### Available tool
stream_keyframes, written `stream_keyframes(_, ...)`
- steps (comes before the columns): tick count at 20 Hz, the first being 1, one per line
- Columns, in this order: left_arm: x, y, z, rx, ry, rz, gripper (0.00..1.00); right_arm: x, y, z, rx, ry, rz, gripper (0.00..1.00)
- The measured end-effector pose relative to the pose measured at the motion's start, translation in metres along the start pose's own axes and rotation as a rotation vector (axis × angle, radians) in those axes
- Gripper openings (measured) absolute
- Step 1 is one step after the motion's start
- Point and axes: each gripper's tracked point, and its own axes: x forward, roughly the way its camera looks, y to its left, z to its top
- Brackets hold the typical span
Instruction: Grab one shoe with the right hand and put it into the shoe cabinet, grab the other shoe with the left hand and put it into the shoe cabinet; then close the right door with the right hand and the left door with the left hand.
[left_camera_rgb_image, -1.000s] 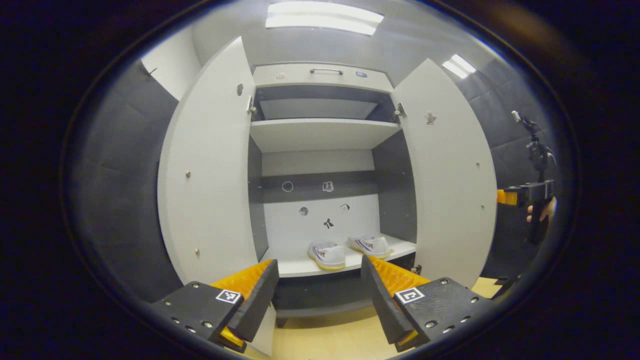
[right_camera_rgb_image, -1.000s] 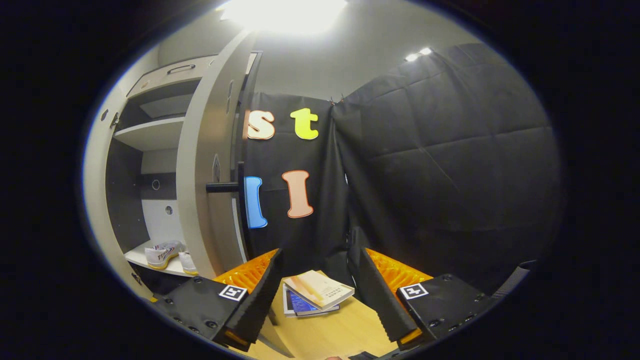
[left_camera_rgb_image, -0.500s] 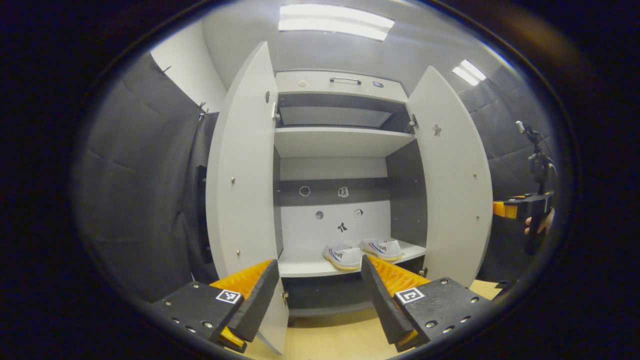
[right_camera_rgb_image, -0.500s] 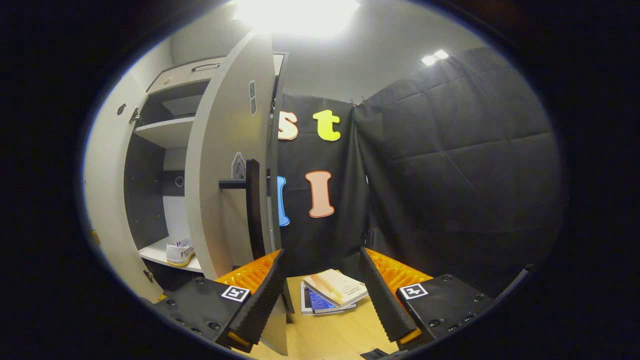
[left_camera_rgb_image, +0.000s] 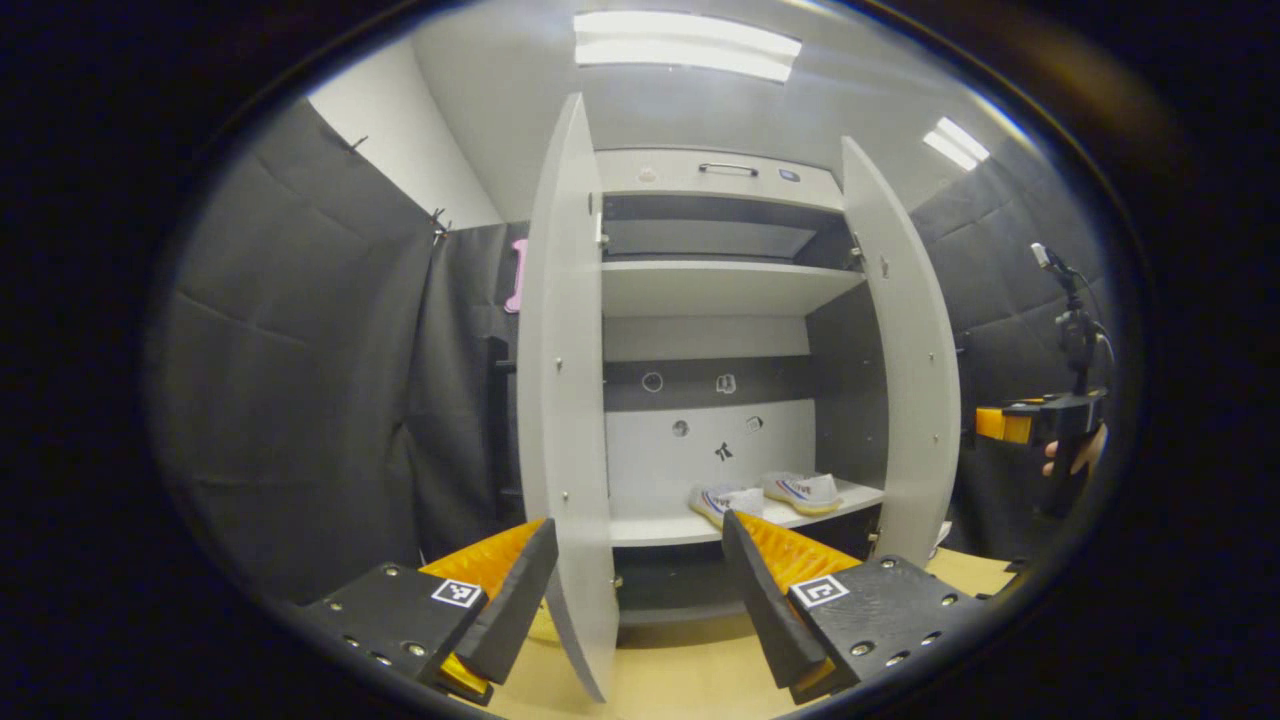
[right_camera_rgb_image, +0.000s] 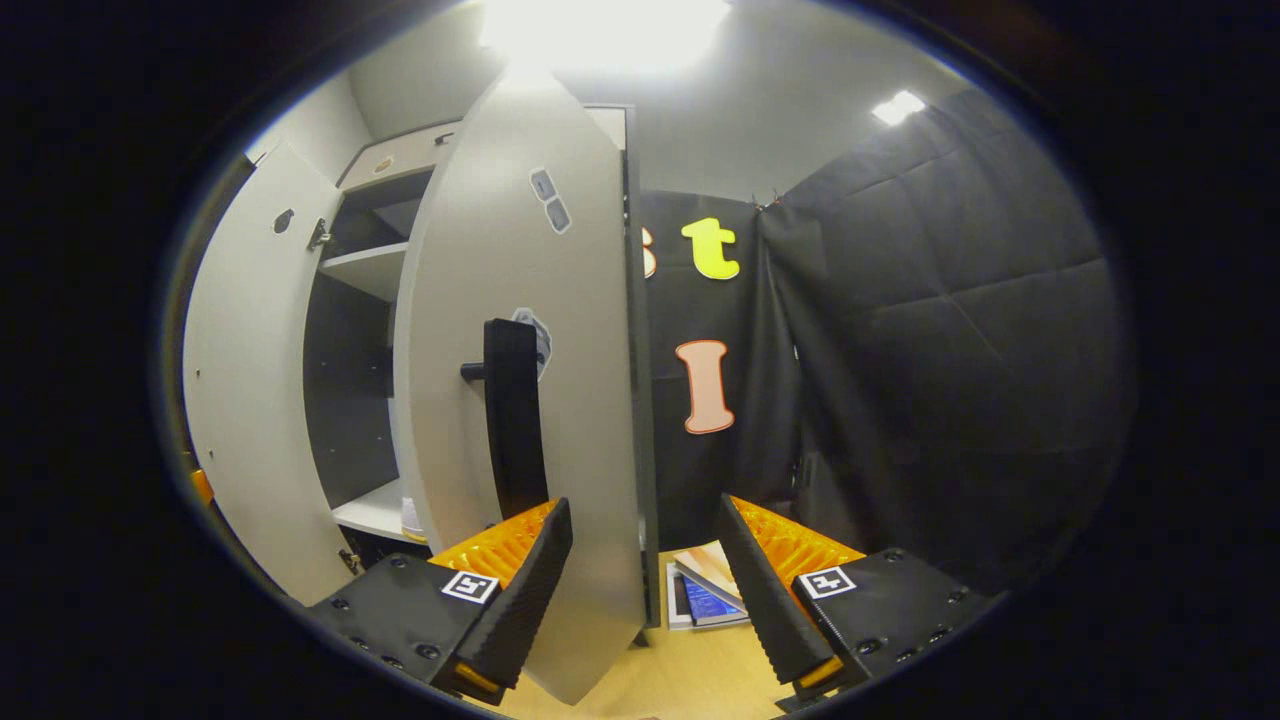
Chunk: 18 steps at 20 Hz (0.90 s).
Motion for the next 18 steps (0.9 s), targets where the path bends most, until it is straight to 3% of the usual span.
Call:
stream_keyframes(6, -0.006, 0.049, -0.015, -0.067, 0.033, 0.107, 0.95, 0.016, 0.03, -0.001, -0.02, 0.001, 0.063, 0.95)
stream_keyframes(14, 0.0, 0.15, -0.007, -0.107, 0.018, 0.301, 0.95, 0.01, 0.017, 0.002, -0.004, -0.024, 0.033, 0.96)
stream_keyframes(17, 0.016, 0.182, 0.002, -0.107, 0.003, 0.336, 0.95, 0.002, 0.005, -0.001, -0.013, -0.014, 0.01, 0.93)
stream_keyframes(18, 0.023, 0.186, 0.004, -0.103, 0.001, 0.335, 0.94, -0.001, 0.001, -0.001, -0.013, -0.013, 0.002, 0.96)
